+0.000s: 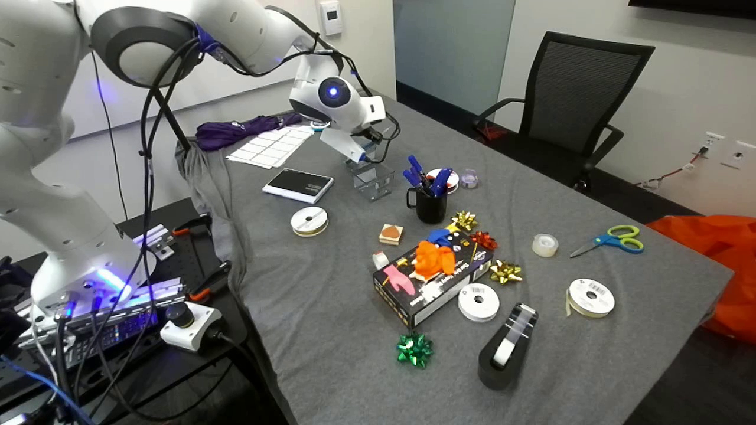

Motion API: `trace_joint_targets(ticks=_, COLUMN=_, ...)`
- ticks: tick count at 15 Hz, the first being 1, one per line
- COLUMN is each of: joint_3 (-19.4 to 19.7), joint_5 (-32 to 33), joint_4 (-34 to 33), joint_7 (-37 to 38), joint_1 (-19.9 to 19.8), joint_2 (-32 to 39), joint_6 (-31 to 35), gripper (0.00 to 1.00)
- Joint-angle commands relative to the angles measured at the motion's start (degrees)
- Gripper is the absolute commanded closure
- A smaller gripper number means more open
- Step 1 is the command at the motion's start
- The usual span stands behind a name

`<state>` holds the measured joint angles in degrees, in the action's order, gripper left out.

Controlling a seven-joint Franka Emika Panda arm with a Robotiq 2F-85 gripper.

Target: Put the scissors in the bowl

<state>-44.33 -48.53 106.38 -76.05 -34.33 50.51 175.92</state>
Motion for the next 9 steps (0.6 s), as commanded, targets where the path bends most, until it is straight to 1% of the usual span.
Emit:
trace_joint_targets(ticks=1, joint_3=-2.09, joint_5=-0.46, joint_4=1.67, joint_7=-2.15, joint_1=-2.05, joint_2=0.20, joint_6=1.18, gripper=0.02)
trace_joint_targets(ticks=2, joint_3=-2.37, joint_5=-0.49, joint_4=1.80, joint_7=-2.24, joint_1=-2.24, joint_2=0.18, joint_6=1.12, gripper=0.00)
trace_joint_targets(ticks=6, joint_3=-3.36, joint_5=-0.50, joint_4=2.62, joint_7=-2.06, joint_1=-2.89, joint_2=-0.45, joint_6=0.62, gripper=0.00)
trace_joint_targets(ticks=8, joint_3=-0.05, joint_5=-0.53, joint_4=4.91, joint_7=2.51, joint_1=-0.42, joint_2=-4.63, joint_6=-0.84, gripper=0.00)
trace_joint_targets(ticks=9, joint_3=1.01, joint_5=-0.75, joint_4=6.40, joint_7=4.78, joint_1=0.35, joint_2=-7.01, joint_6=-1.67, gripper=0.00)
